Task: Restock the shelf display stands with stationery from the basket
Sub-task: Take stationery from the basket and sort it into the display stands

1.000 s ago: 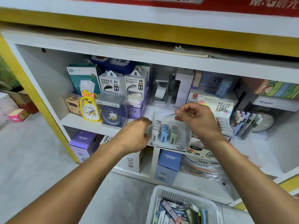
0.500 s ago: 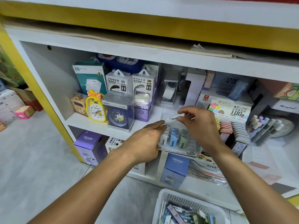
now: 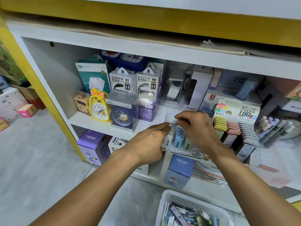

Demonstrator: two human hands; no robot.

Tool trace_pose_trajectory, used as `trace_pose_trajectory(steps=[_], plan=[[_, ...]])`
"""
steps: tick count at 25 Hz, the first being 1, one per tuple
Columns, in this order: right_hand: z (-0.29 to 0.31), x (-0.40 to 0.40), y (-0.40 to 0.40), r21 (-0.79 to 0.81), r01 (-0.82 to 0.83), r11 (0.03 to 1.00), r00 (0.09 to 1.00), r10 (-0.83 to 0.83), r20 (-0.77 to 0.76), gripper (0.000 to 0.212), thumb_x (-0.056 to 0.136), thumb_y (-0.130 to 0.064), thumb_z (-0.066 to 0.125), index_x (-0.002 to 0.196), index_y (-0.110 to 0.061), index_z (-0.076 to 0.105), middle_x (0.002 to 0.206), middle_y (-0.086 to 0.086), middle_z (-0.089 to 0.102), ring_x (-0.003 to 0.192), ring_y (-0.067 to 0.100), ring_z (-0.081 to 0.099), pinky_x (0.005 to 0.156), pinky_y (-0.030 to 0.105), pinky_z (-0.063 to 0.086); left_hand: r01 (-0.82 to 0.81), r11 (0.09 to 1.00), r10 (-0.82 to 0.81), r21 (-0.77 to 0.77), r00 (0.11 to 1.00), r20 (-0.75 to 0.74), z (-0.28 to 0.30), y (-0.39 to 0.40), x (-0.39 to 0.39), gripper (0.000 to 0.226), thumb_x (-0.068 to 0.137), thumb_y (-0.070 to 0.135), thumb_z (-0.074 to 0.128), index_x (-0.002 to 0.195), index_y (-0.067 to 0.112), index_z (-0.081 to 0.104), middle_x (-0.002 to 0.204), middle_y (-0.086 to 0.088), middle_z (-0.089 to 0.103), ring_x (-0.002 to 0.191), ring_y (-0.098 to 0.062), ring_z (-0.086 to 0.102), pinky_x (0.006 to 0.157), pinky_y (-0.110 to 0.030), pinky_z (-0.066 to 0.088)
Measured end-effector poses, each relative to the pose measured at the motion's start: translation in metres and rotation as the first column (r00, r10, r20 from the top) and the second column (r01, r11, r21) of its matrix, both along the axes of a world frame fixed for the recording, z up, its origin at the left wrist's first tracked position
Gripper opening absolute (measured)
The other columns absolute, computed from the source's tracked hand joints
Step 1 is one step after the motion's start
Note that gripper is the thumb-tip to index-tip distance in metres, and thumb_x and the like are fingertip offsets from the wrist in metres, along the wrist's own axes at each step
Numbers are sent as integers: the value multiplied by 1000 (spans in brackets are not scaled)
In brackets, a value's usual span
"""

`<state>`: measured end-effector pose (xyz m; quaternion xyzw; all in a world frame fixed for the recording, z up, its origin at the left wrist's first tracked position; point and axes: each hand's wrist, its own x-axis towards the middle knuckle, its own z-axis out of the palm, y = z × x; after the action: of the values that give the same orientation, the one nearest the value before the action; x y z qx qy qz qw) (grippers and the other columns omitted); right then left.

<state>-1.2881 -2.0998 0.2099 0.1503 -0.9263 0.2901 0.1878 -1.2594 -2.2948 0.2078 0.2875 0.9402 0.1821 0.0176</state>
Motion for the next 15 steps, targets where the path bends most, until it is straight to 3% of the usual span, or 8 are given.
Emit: trace_pose_trajectory(steps=[3, 5, 9, 12, 15], plan=[[2, 1, -4, -3, -22, 1000, 1000, 22, 10, 21, 92, -11, 68, 112, -14, 75, 105, -2, 75, 93, 6, 66, 86, 13, 48, 8, 1000, -8, 9, 1000, 26, 2, 0, 1, 74, 81, 0, 47, 152, 16, 31, 162, 1, 25, 147, -12, 23, 117, -28, 28], [1, 0, -5, 25, -23, 999, 1000, 22, 5, 24, 93, -10, 66, 116, -13, 73, 105, 1, 75, 94, 11, 67, 88, 24, 54, -17, 999, 14, 48, 998, 61, 6, -1, 1, 70, 81, -1, 47, 148, 14, 37, 158, -1, 32, 144, -16, 31, 114, -30, 33], [-1, -2, -4, 44, 49, 998, 999, -49, 14, 21, 94, -15, 66, 116, -15, 68, 94, 1, 73, 86, 15, 67, 80, 36, 58, -143, 987, 139, 76, 989, 57, 13, -8, -4, 55, 80, -1, 49, 134, 9, 49, 144, -5, 46, 128, -27, 49, 97, -40, 49], [-1, -3, -6, 69, 5, 998, 1000, -5, -1, 13, 92, -13, 69, 104, -12, 74, 92, 2, 75, 83, 18, 69, 78, 41, 58, -81, 996, 77, 47, 994, 78, 10, -7, -2, 61, 80, 0, 50, 140, 13, 47, 154, 0, 39, 136, -22, 42, 107, -39, 42], [-1, -6, -9, 160, -62, 985, 996, 51, 73, 23, 93, -4, 64, 110, -12, 76, 103, 3, 75, 96, 22, 67, 88, 40, 54, -41, 999, 39, 17, 996, 78, 8, -3, 1, 70, 81, 1, 49, 148, 18, 38, 159, 2, 32, 141, -18, 36, 112, -36, 37]])
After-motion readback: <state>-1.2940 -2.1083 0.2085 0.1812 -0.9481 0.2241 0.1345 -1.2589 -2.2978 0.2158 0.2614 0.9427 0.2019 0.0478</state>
